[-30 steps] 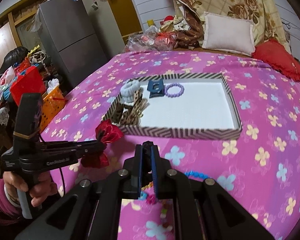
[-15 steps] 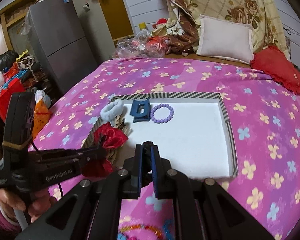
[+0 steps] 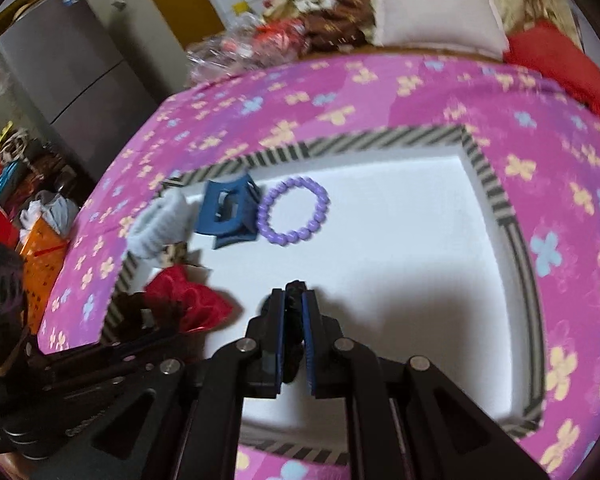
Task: Organize jewelry
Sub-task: 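Lower the red bow into the tray with the left tool while the right tool releases the black scrunchie, then withdraw both tools from the tray back toward the bracelet pile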
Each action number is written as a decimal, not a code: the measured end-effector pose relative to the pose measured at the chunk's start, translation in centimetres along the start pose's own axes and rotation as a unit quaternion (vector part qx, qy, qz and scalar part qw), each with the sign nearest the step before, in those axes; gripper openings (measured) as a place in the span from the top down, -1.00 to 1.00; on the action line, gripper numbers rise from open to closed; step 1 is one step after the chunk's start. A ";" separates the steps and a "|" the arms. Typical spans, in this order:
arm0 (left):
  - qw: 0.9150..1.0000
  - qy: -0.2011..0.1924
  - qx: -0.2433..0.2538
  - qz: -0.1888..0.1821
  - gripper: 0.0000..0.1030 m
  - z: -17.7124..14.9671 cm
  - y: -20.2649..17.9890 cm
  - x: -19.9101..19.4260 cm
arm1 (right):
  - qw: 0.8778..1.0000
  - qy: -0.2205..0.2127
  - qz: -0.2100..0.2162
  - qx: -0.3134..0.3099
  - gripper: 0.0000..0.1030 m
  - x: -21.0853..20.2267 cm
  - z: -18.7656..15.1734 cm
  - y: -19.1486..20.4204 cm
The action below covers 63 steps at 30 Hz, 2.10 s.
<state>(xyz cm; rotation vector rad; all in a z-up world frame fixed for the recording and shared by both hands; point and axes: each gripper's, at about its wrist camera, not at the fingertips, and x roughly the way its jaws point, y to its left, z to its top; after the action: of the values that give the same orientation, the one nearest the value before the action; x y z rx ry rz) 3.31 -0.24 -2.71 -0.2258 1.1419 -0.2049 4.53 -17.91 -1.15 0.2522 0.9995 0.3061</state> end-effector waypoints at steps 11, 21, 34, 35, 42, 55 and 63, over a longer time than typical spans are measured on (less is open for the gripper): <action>1.000 -0.017 0.011 -0.007 0.42 -0.5 -0.9 -1.4 | 0.999 -0.011 0.017 0.025 0.33 -1.7 -0.6 -0.8; 0.997 -0.057 0.042 0.003 0.30 -2.9 -2.2 -5.3 | 0.998 -0.060 0.018 0.026 0.17 -8.7 -3.7 -0.8; 0.992 -0.085 0.087 0.021 0.30 -7.4 -4.2 -8.1 | 0.994 -0.102 -0.033 -0.005 -0.25 -15.1 -10.2 1.1; 0.992 -0.087 0.089 0.021 0.30 -7.6 -4.3 -8.3 | 0.994 -0.104 -0.037 -0.005 -0.29 -15.4 -10.6 1.1; 0.989 -0.093 0.110 0.027 0.30 -9.6 -5.5 -9.0 | 0.990 -0.125 -0.060 -0.007 -0.38 -17.7 -13.0 0.3; 0.983 -0.106 0.141 0.047 0.30 -12.1 -7.0 -10.0 | 0.987 -0.151 -0.050 -0.013 -0.42 -19.4 -15.8 0.2; 0.980 -0.115 0.153 0.055 0.30 -13.2 -7.6 -10.4 | 0.991 -0.120 -0.051 -0.018 -0.51 -18.9 -16.7 0.4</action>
<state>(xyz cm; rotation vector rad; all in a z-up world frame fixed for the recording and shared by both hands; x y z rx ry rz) -13.26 -5.57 3.27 0.0856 0.8754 -0.2476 -19.34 -23.25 5.11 0.1982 0.7655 0.1953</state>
